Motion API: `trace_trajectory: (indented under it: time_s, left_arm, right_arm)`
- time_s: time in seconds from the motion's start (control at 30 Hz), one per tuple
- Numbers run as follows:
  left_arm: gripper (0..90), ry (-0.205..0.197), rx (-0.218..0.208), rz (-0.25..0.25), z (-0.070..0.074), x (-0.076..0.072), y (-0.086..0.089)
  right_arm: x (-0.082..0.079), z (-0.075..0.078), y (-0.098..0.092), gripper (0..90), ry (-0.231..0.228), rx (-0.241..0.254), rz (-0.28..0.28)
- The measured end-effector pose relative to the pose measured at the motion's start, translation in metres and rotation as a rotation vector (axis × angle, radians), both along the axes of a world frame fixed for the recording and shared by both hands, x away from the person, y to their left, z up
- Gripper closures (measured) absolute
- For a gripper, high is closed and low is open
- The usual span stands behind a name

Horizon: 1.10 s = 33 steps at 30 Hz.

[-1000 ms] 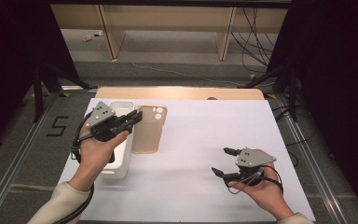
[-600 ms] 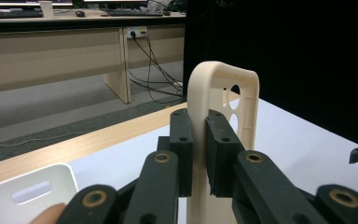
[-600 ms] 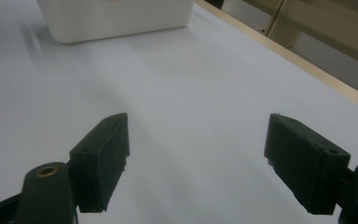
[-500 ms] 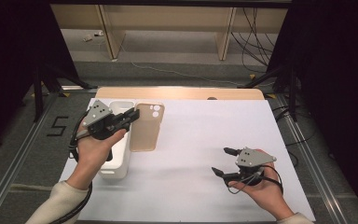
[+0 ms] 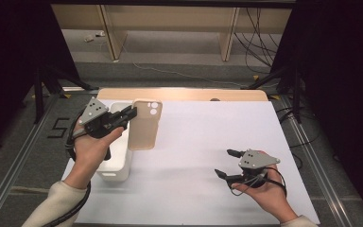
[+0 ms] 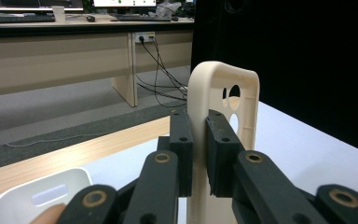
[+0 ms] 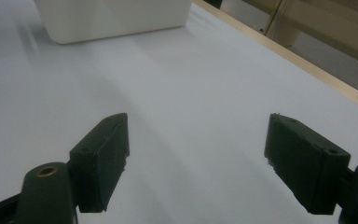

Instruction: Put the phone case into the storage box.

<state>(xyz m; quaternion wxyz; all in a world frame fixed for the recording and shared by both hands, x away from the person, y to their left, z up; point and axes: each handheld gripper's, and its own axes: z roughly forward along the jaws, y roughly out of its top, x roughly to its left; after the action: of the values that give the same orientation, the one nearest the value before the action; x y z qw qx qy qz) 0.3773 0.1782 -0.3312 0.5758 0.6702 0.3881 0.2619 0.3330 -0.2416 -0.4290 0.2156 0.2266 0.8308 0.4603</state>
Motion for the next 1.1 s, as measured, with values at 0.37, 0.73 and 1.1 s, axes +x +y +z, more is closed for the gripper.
trace_trajectory:
  time_s: [0.37, 0.73, 1.1]
  left_arm:
    - [82.1, 0.002, 0.01, 0.012, 0.003, 0.003, 0.008]
    - [82.1, -0.001, 0.0, 0.04, 0.004, 0.004, 0.019]
    - [82.1, -0.01, -0.001, 0.048, 0.009, 0.004, 0.024]
  right_arm:
    - [0.0, -0.001, 0.0, 23.4, 0.003, 0.0, 0.001]
    - [0.0, -0.001, 0.0, 23.5, 0.003, 0.001, 0.0]
    - [0.0, -0.001, 0.0, 23.5, 0.002, 0.004, 0.0]
